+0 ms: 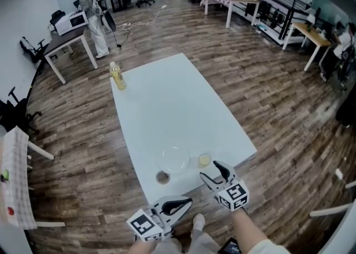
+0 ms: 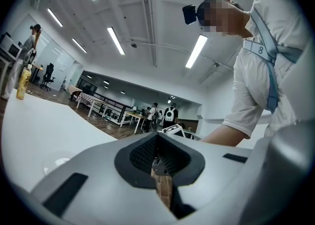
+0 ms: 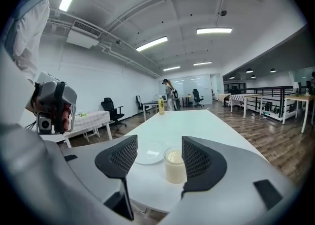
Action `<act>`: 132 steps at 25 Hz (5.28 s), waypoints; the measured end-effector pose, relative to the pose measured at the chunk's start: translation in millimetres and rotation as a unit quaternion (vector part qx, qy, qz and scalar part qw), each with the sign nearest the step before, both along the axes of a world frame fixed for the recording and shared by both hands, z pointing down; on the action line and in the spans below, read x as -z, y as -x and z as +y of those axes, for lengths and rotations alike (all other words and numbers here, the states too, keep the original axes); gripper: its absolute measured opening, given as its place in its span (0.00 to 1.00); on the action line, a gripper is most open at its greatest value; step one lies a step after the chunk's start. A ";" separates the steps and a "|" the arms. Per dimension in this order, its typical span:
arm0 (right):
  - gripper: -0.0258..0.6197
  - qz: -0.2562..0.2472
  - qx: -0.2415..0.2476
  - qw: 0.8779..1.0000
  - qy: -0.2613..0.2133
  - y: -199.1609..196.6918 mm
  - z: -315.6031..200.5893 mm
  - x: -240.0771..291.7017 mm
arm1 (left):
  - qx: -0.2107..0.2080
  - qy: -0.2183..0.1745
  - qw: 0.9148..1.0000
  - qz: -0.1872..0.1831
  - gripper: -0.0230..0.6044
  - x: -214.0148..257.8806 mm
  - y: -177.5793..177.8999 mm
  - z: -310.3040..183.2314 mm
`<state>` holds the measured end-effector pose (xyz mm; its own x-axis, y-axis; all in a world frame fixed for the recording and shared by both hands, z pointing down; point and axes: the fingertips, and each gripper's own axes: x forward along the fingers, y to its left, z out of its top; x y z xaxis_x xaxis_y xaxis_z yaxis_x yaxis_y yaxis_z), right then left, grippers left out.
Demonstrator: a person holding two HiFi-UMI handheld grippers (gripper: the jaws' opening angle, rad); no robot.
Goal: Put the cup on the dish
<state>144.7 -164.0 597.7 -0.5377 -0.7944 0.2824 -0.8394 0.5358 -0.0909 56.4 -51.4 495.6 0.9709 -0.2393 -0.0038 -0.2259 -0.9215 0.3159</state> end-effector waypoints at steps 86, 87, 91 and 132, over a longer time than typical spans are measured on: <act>0.44 0.070 0.012 0.996 0.049 38.9 -74.4 -42.3 | 0.025 0.042 0.999 -0.007 0.04 -24.2 23.4 0.9; 0.44 0.069 0.014 0.996 0.048 42.3 -75.8 -41.1 | 0.026 0.042 0.999 -0.007 0.04 -24.2 24.6 0.6; 0.44 0.066 0.023 0.996 0.046 55.0 -81.1 -41.2 | 0.030 0.041 0.999 -0.006 0.04 -24.9 29.3 -1.5; 0.45 0.077 0.059 0.995 0.028 112.6 -97.8 -52.7 | 0.033 0.060 0.998 -0.004 0.04 -36.4 39.0 -16.0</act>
<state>32.1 -261.8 650.4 -0.5725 -0.7094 0.4110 -0.7778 0.6285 0.0012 17.4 -67.4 532.0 0.9531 -0.3004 0.0357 -0.2871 -0.8607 0.4205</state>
